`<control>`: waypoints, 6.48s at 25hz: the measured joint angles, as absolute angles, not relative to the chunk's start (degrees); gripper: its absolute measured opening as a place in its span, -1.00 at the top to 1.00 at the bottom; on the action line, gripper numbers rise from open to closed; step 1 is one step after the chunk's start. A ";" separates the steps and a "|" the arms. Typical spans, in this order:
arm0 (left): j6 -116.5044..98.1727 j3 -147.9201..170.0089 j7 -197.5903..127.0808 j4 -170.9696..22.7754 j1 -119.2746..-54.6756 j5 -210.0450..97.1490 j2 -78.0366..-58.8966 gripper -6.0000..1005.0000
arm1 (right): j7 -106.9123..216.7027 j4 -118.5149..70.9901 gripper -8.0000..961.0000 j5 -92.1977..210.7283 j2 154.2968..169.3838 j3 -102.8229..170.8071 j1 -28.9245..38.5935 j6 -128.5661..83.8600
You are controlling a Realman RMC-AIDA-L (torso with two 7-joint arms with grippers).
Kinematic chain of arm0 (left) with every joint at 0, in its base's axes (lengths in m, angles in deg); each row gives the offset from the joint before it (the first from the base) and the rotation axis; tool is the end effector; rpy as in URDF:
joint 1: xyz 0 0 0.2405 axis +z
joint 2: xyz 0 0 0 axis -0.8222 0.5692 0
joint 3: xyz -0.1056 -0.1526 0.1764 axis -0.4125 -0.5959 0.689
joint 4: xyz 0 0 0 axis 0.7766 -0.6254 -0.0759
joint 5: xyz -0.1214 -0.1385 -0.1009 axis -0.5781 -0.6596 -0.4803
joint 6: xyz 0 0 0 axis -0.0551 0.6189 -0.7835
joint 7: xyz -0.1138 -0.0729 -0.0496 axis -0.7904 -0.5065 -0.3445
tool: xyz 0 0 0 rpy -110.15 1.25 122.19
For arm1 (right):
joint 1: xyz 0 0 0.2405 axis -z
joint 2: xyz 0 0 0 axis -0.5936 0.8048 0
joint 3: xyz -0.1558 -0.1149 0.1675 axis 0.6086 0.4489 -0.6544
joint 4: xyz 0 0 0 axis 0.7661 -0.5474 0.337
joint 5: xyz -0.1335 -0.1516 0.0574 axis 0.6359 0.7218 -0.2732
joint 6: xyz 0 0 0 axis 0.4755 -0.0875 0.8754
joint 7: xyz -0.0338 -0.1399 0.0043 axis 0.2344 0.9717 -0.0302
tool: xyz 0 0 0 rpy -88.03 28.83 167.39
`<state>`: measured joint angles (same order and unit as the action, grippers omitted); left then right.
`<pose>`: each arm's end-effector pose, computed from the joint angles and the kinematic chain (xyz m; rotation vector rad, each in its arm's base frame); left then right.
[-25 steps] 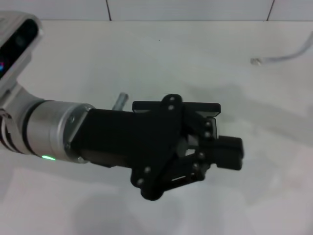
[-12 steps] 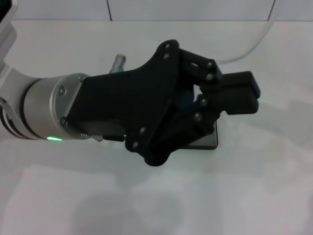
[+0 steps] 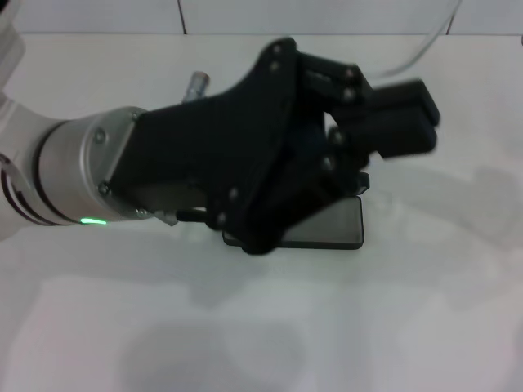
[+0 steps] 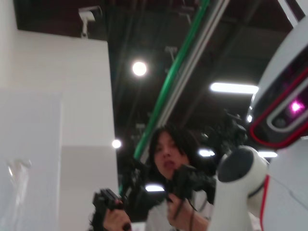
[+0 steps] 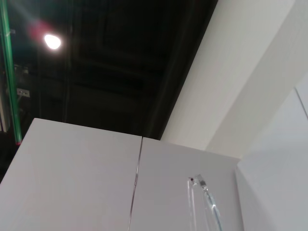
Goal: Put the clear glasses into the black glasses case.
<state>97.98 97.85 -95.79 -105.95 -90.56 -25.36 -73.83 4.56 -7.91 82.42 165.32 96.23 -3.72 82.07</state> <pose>-0.1007 0.2660 -0.0061 2.2206 -0.2202 1.8222 0.1348 0.3344 0.0574 -2.0702 -0.1833 1.9826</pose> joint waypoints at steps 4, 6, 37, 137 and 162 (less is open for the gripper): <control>97.99 97.87 -95.77 -105.85 -89.85 -27.70 -73.85 0.87 | 4.62 -7.91 0.83 82.32 165.31 96.25 -3.56 81.76; 98.00 97.89 -95.76 -105.85 -89.74 -27.90 -73.74 0.87 | 4.62 -7.92 0.83 82.19 165.32 96.24 -3.46 81.74; 94.92 102.40 -96.63 -102.50 -92.18 -28.03 -73.87 0.87 | 5.52 -7.90 0.80 78.35 165.31 101.54 -3.42 81.32; 92.55 67.64 -107.61 -106.82 -71.60 -12.25 -58.95 0.87 | -45.52 59.47 0.69 153.25 164.42 110.94 15.90 52.18; 98.69 68.06 -109.00 -107.04 -74.18 2.24 -60.82 0.80 | -63.59 61.97 0.66 184.12 165.32 136.40 6.48 34.69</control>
